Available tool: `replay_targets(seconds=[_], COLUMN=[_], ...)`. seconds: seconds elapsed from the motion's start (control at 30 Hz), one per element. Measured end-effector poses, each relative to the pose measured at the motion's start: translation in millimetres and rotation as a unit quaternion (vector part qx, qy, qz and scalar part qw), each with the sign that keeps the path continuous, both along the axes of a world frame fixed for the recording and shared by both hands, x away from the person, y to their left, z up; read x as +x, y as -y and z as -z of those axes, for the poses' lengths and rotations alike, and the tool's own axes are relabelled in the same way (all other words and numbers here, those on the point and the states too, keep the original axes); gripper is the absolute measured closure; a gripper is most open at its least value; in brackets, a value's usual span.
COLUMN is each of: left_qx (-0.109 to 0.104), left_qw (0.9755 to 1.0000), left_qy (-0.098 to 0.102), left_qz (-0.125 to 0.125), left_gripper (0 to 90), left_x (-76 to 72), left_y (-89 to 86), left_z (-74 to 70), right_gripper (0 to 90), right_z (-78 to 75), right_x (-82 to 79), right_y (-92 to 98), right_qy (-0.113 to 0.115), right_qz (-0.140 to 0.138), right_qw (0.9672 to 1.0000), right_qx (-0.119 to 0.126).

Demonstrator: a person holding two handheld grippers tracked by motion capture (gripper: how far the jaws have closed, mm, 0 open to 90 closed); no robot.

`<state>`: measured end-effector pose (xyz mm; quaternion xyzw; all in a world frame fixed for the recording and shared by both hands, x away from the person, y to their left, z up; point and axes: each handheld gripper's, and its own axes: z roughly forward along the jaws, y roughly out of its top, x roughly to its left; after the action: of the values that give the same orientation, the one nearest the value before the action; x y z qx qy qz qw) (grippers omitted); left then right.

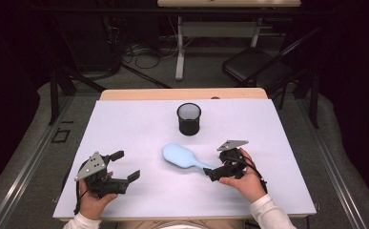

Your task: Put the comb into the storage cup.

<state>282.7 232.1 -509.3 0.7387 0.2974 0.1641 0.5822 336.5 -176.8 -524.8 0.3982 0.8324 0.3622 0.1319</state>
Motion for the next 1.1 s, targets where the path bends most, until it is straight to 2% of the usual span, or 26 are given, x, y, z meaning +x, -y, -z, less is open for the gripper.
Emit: replay_targets(seconds=[0.6, 0.83, 1.1], left_qx=[0.001, 0.000, -0.002], left_qw=[1.0000, 1.0000, 1.0000], left_qy=[-0.001, -0.002, -0.002], left_qz=[0.000, -0.002, 0.000], left_gripper=[4.4, 4.4, 4.4], left_x=[0.4, 0.1, 0.6], left_y=[0.7, 0.7, 1.0], left_z=[0.2, 0.3, 0.7], right_gripper=[0.0, 3.5, 3.7], right_z=[-2.9, -2.9, -1.8], right_x=[-0.1, 2.8, 6.8], right_y=[-9.8, -18.2, -24.7], right_qy=[0.002, -0.010, -0.023], right_qz=[-0.037, -0.059, -0.073], right_qw=[0.9989, 0.9975, 0.9958], right_qx=[-0.028, -0.039, -0.049])
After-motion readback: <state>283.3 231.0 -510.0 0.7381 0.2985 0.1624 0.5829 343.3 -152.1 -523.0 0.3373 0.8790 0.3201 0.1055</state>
